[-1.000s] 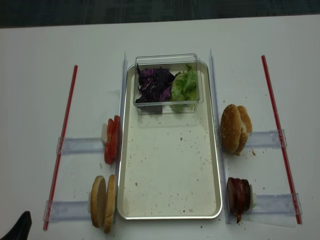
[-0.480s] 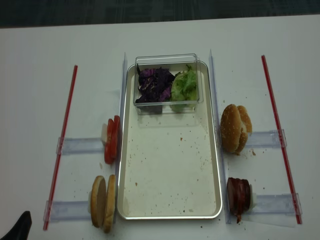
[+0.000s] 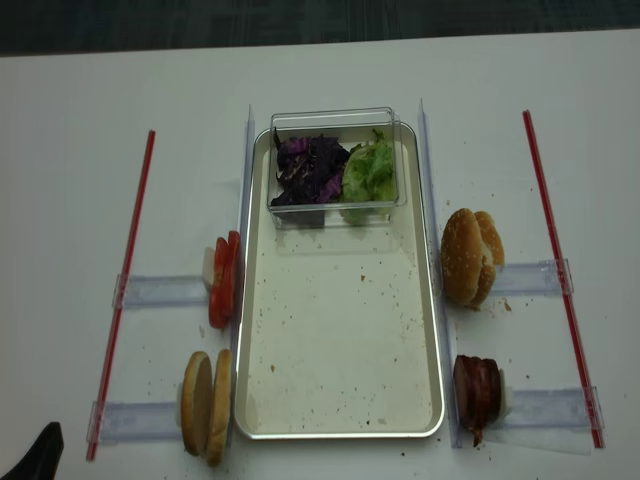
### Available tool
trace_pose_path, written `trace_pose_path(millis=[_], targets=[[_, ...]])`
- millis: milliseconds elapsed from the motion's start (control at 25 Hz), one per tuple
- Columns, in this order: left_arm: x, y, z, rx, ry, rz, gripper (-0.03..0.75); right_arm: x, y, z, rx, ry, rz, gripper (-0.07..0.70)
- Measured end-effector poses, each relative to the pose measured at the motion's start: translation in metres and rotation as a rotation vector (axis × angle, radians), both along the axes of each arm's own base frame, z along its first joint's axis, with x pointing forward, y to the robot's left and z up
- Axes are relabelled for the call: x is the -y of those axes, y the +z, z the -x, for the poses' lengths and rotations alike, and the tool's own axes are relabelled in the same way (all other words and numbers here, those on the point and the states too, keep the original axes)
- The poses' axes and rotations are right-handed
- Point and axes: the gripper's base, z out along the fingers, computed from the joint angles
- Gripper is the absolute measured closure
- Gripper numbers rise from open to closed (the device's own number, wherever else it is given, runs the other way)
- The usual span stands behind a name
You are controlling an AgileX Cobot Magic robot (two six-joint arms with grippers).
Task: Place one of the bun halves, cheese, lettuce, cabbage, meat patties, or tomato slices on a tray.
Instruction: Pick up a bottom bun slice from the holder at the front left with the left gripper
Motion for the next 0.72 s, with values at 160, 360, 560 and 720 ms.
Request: trace_pose_path(millis=[160,360,560,720], targets=[[0.0,0.0,0.0,0.0,0.0,0.0,0.181,0.0,0.0,0.0,0.0,0.0,0.0,0.455],[0.0,0.0,0.0,-0.002,0.004,0.006,0.181,0.0,0.0,0.0,0.0,0.0,0.0,0.455],[-0.001,0.0,-0.009,-0.072,0.026,0.045,0.181,0.0,0.0,0.0,0.0,0.0,0.0,0.455],[-0.003,-0.001,-0.029,-0.215,0.031,0.063,0.181,0.0,0.0,0.0,0.0,0.0,0.0,0.455]])
